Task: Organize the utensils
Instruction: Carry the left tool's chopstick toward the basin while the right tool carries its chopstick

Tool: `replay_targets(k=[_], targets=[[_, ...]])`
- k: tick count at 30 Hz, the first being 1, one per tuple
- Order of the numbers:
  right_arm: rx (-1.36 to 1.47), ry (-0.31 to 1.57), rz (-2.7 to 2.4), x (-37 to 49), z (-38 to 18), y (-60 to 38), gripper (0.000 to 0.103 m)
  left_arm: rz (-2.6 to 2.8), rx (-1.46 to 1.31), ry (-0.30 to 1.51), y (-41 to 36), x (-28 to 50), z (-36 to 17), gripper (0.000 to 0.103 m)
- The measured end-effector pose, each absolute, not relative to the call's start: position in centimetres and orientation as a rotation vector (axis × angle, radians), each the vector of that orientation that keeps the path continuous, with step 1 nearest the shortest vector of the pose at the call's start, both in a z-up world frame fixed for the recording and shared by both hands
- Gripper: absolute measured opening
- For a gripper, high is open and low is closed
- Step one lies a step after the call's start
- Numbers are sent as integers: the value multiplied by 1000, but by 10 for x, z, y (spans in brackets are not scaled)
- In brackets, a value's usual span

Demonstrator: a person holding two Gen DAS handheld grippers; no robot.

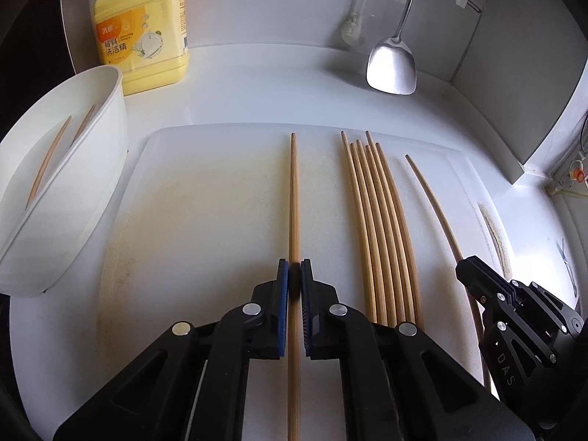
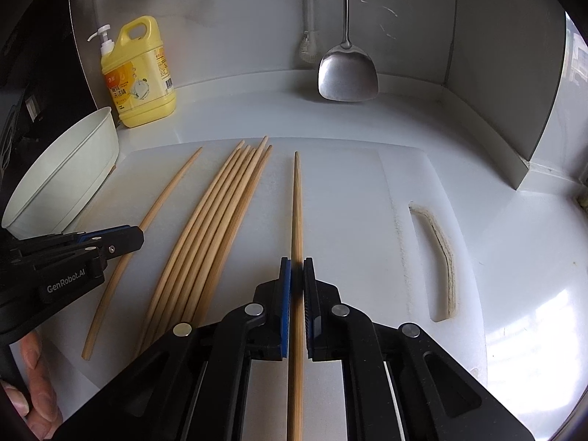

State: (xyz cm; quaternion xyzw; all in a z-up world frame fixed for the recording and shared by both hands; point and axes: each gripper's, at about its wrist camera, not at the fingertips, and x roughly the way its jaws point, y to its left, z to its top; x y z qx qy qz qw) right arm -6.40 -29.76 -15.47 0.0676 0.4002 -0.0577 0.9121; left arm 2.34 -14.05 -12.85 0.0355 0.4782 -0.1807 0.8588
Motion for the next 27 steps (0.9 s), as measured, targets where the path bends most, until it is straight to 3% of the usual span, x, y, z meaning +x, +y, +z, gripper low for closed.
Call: replay_targets(k=[14, 27], targets=[[136, 793, -53, -80, -90, -295, 6, -359, 61, 969, -117, -2, -54, 7], [103, 752, 143, -34, -22, -189, 6, -197, -32, 882, 5, 11, 25, 7]])
